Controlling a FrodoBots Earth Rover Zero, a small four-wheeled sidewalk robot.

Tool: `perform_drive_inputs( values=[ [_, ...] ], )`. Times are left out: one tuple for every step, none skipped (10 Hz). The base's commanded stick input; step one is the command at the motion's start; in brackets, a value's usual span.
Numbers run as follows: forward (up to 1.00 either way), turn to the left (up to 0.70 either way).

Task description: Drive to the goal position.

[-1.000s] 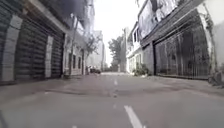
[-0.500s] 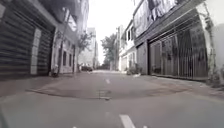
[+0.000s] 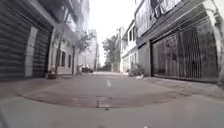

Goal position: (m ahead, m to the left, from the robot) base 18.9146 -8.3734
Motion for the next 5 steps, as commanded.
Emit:
perform_drive_inputs(
  values=[
    [0.85, 0.00],
    [0.85, 0.00],
    [0.85, 0.00],
    [0.85, 0.00],
    [0.85, 0.00]
  ],
)
